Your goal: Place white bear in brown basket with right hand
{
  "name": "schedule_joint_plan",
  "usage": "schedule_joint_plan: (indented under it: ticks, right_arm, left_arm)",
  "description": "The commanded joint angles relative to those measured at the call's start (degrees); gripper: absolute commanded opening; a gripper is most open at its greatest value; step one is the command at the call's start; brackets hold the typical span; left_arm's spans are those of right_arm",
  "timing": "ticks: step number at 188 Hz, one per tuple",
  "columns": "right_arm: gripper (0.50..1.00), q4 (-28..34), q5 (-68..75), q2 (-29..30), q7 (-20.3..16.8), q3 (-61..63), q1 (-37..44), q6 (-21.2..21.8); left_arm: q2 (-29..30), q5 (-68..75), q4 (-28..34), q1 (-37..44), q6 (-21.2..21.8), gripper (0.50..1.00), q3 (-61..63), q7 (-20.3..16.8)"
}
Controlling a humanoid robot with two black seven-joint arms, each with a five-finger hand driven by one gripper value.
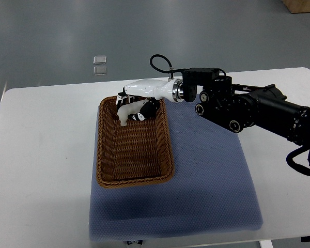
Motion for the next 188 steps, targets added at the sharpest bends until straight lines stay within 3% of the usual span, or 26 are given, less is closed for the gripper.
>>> schedule_joint_plan:
  ticks: [1,22,24,25,27,28,33,40,46,58,105,152,188]
  right_arm:
    - [0.5,0.0,0.09,0.04,0.09,-0.3,-0.59,-0.09]
    - [0.5,0.0,0.79,0.04,0.09,-0.12,-0.77,-0.09]
    - [0.521,0.0,0.88,0.04,0.09,-0.12,-0.77,-0.09]
    - [0.555,-0.08,0.97,0.04,0.09,0.05,-0.77,-0.09]
    - [0.556,-0.08,0.97,0.04,0.09,0.05,-0.77,-0.09]
    - [0.588,0.0,1.05,0.12,0.09,0.23,-0.77,-0.09]
    - [0.643,0.0,1.14,0.12,0.09,0.41,-0.77,-0.09]
    - [0.768,0.0,1.32,0.12,0.26,0.67,-0.77,-0.26]
    - [0.844,0.0,1.49,0.12,0.35,0.85,-0.77,-0.52]
    - [0.901,0.0,2.55,0.21,0.35,2.16,-1.03,-1.75]
    - [0.911,-0.08,8.61,-0.75,0.35,7.09,-2.18,-2.64]
    - [0.913,-0.35,28.82,-4.18,-2.72,12.97,-5.95,2.99]
    - [0.924,-0.35,40.51,-6.91,-4.22,13.15,-8.42,3.43]
  left_arm:
    - [0.0,0.0,0.0,0.0,0.0,1.0,0.0,0.0]
    - [0.0,0.0,0.0,0.0,0.0,1.0,0.0,-0.09]
    - [0.0,0.0,-0.09,0.0,0.0,1.0,0.0,0.0]
    - [0.0,0.0,-0.09,0.0,0.0,1.0,0.0,0.0]
    - [0.0,0.0,-0.09,0.0,0.0,1.0,0.0,0.0]
    - [0.0,0.0,0.0,0.0,0.0,1.0,0.0,0.0]
    - [0.0,0.0,0.0,0.0,0.0,1.0,0.0,0.0]
    - [0.0,0.0,0.0,0.0,0.0,1.0,0.0,0.0]
    - [0.0,0.0,0.0,0.0,0.0,1.0,0.0,0.0]
    - [0.0,0.0,-0.08,0.0,0.0,1.0,0.0,0.0]
    - [0.0,0.0,0.0,0.0,0.0,1.0,0.0,0.0]
    - [0.0,0.0,0.0,0.0,0.0,1.0,0.0,0.0]
    - [0.0,0.0,0.0,0.0,0.0,1.0,0.0,0.0]
